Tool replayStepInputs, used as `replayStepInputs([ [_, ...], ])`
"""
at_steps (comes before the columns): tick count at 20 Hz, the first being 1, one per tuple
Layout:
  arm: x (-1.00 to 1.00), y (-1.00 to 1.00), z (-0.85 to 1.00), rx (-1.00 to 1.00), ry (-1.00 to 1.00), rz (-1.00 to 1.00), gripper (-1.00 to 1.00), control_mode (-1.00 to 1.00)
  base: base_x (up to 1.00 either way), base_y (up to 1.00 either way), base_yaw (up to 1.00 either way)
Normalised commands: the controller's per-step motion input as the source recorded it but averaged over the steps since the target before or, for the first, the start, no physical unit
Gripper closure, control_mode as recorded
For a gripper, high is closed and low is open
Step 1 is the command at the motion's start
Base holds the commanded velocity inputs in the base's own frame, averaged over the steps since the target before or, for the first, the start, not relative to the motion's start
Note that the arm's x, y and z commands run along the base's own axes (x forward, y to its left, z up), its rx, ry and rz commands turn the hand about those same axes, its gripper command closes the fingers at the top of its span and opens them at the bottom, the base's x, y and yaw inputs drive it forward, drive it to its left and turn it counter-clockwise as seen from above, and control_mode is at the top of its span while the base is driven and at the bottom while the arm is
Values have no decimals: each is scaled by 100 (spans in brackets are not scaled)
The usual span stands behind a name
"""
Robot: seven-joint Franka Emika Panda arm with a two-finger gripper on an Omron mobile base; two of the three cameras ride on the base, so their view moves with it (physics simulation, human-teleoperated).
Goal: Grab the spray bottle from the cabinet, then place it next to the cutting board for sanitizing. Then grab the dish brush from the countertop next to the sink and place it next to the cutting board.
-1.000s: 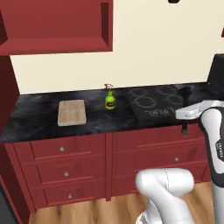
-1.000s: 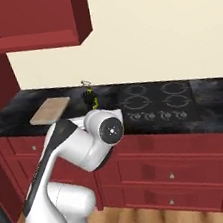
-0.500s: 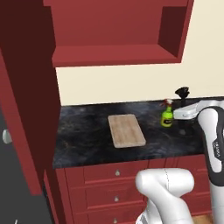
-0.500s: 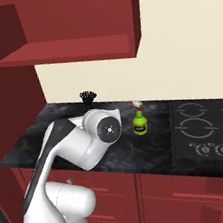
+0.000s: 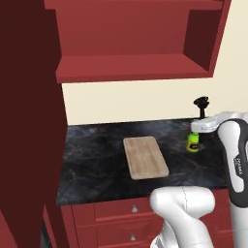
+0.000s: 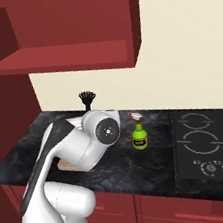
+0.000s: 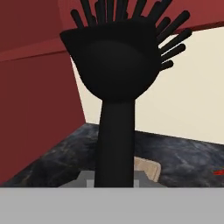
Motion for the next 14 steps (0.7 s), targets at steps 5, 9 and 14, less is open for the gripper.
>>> replayStepInputs([
  [5, 6, 0, -4, 0, 0, 0, 100, -100, 8, -1, 0],
  [9, 67, 41, -48, -4, 17, -4, 100, -100, 0, 0, 0],
  [14, 76, 45, -70, -23, 27, -17, 100, -100, 0, 0, 0],
])
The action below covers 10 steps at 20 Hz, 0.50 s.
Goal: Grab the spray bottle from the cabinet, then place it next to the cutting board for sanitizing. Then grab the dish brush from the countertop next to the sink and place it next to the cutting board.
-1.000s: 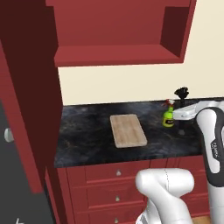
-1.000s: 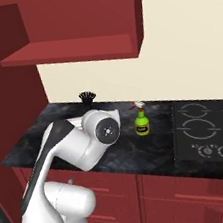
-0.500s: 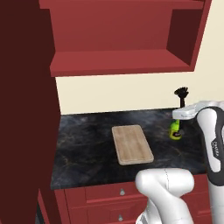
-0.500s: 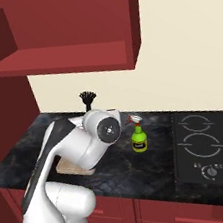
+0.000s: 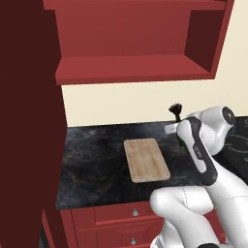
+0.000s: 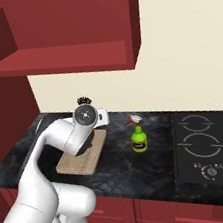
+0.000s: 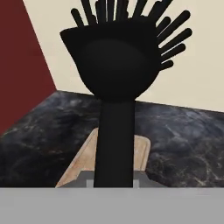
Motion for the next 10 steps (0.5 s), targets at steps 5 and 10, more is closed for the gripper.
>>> replayStepInputs([
  [5, 54, 0, -55, -22, 23, -8, 100, -100, 0, 0, 0],
  [10, 44, -19, -49, -19, 21, -8, 100, -100, 0, 0, 0],
])
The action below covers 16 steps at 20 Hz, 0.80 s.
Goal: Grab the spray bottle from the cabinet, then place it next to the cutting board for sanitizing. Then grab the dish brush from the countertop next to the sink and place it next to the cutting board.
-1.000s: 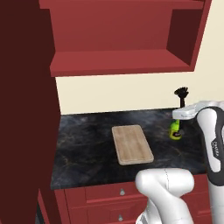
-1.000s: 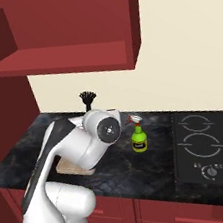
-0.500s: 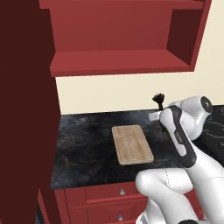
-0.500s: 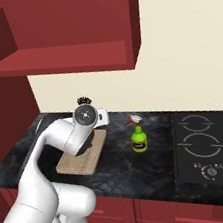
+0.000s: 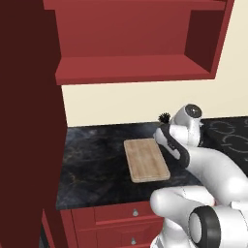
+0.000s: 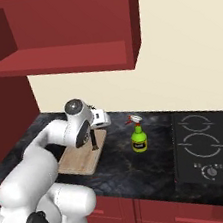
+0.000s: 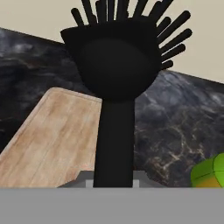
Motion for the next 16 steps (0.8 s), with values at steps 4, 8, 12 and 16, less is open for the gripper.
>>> replayStepInputs([
  [4, 21, -42, -56, -3, 15, -17, 100, -100, 0, 0, 0],
  [8, 29, -17, -66, -1, 12, -18, 100, -100, 0, 0, 0],
  [12, 25, -23, -56, 0, 26, -11, 100, -100, 0, 0, 0],
  [16, 12, -23, -39, 0, 30, -4, 100, -100, 0, 0, 0],
])
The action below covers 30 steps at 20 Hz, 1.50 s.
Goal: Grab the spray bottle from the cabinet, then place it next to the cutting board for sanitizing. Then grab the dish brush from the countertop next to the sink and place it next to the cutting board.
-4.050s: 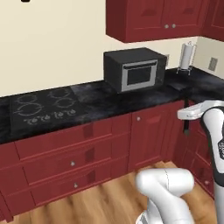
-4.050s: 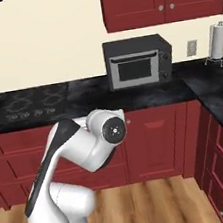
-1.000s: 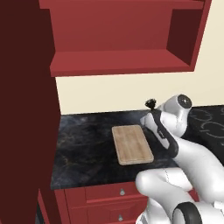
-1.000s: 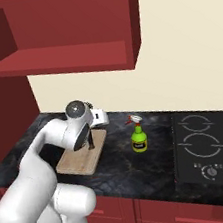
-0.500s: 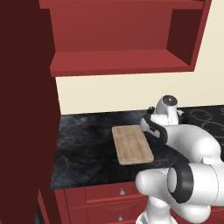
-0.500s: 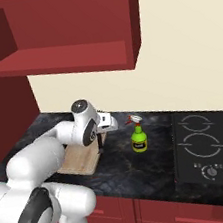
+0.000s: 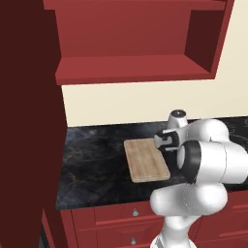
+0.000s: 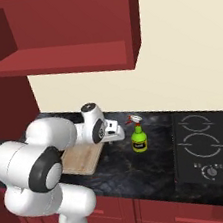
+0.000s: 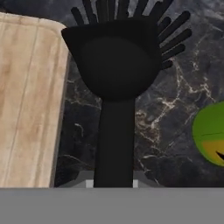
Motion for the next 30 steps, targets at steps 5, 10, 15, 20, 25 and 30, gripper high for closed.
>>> replayStepInputs([
  [5, 20, -9, -39, 0, 20, -1, 100, -100, 0, 0, 0],
  [10, 1, -25, -31, 0, 8, 0, 100, -100, 0, 0, 0],
  [15, 3, 0, -45, 0, 7, 0, 100, -100, 0, 0, 0],
  [20, 2, 0, -48, 0, 8, 0, 100, -100, 0, 0, 0],
  [25, -7, -2, 0, 3, -5, -2, -100, -100, 0, 0, 0],
  [30, -12, 0, 56, 1, -17, -6, -100, -100, 0, 0, 0],
])
